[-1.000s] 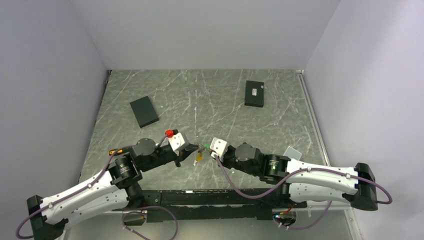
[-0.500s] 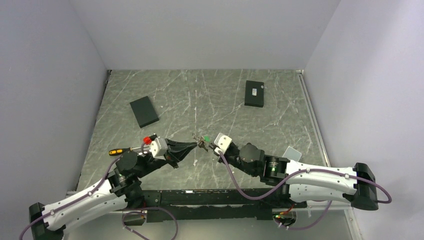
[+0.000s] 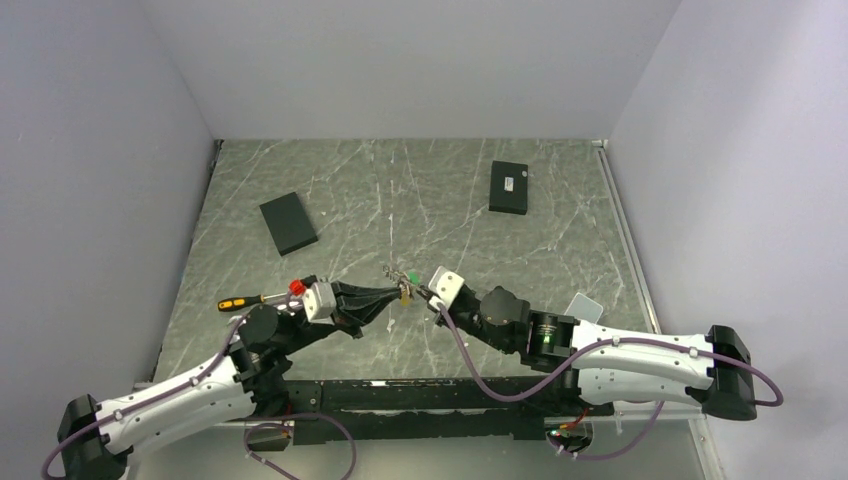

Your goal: Put the keys on the keyring

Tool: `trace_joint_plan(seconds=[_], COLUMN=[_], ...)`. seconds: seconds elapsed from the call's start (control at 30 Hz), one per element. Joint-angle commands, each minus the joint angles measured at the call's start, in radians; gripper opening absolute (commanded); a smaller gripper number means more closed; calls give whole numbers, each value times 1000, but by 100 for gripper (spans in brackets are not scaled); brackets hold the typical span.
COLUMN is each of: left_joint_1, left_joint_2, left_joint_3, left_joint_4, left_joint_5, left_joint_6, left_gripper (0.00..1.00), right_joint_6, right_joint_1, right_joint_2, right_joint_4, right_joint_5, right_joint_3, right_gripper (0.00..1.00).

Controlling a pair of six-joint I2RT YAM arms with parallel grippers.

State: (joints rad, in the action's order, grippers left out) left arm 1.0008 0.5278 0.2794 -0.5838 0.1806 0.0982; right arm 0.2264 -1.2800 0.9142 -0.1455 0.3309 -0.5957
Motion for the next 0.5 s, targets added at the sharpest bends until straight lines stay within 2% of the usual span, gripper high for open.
trace_joint_plan(seconds=[0.0,0.1,0.23,0.47], left_joint_1=[4,4,4,3], left_joint_2=[-6,4,51,165], left_joint_3=[-37,-90,-108,-103], left_joint_4=[-136,-264,-345,-469], left_joint_5=[29,4,-13,13], left_joint_6=[-43,-75,-125,-126], left_gripper=[0,0,0,0], right_joint_6=[43,43,26,22], right_joint_1=[-4,-4,-4,-5], right_joint_2=[-42,-56,-47,1], right_joint_4=[-74,-80,-70,-69], right_joint_5=[-16,-49,-83,-63], right_joint_3=[-20,-18,-26,-46], right_gripper=[0,0,0,0])
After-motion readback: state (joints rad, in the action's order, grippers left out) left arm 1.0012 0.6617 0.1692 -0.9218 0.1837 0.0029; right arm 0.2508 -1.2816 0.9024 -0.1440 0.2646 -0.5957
